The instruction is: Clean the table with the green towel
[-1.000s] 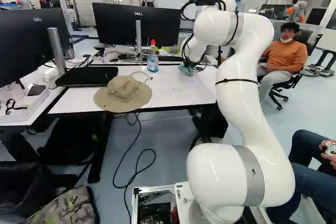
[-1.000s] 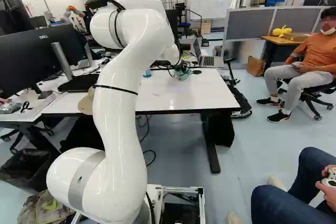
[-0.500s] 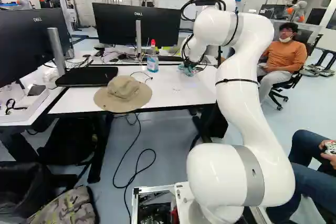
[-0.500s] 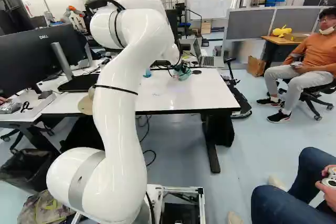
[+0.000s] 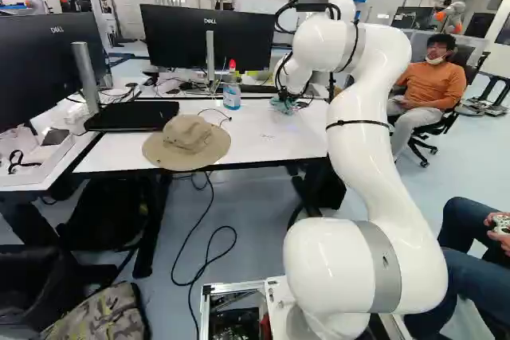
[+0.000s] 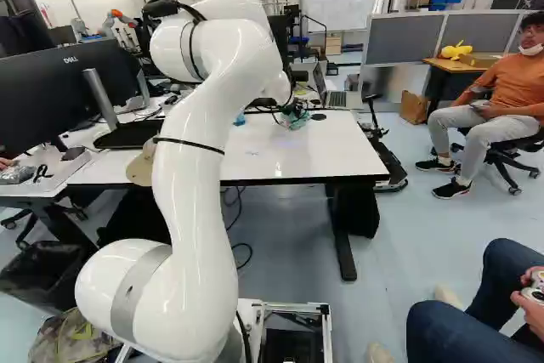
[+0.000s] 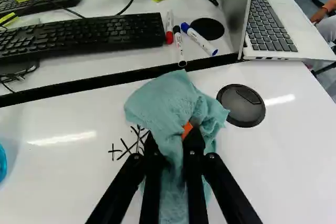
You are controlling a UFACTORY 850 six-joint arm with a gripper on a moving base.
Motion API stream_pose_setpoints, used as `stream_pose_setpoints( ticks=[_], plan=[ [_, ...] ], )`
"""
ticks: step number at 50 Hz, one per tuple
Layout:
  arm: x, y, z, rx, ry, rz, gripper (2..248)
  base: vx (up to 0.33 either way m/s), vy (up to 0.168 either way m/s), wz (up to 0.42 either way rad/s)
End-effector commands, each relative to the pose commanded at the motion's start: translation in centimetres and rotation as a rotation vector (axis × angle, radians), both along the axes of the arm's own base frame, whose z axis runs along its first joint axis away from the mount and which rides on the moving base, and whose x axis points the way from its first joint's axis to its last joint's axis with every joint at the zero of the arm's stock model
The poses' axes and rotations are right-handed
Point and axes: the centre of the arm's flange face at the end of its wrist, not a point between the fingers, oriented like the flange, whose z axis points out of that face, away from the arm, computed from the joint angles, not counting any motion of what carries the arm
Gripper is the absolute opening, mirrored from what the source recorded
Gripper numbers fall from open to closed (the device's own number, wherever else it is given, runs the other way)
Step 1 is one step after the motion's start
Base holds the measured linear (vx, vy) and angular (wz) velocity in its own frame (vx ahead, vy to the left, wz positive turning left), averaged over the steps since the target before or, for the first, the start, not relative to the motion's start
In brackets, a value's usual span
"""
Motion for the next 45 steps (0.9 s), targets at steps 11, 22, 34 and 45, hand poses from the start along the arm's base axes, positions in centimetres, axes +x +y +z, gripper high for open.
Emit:
stream_pose_setpoints(
  ticks=[11,22,34,45],
  plan=[
    [1.3,1.4,-0.2,-0.002,-0.013,0.021,49,0.0,0.0,0.0],
    [2.0,3.3,-0.3,-0.003,-0.018,0.046,49,0.0,0.0,0.0],
    [1.9,5.4,-0.2,-0.002,-0.015,0.073,49,0.0,0.0,0.0],
    [1.0,7.0,0.0,0.0,-0.002,0.094,49,0.0,0.0,0.0]
  ],
)
